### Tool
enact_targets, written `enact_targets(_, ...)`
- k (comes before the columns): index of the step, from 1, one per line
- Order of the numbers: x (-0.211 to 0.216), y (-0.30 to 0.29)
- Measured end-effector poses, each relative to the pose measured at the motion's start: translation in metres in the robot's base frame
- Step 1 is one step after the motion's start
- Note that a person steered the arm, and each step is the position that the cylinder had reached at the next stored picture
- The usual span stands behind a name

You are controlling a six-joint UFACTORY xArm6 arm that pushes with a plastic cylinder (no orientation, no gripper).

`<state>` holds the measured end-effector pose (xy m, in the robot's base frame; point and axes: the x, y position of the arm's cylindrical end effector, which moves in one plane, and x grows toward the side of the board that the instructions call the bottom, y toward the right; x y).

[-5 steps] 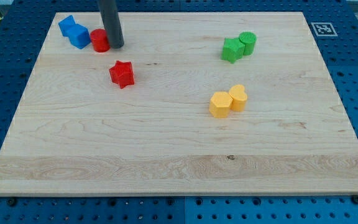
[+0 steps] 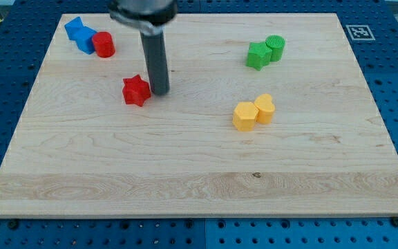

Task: Slide the red star closer to the red circle

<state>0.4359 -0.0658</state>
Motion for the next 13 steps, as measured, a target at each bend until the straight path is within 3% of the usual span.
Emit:
enact_targets(2, 0.019, -0.019)
enact_targets(8, -0.109, -0.085)
enact_targets(9, -0.074, -0.079)
enact_targets(10, -0.008, -0.058)
enact_targets(11, 0.012, -0.063)
enact_targets(13, -0.006, -0.097)
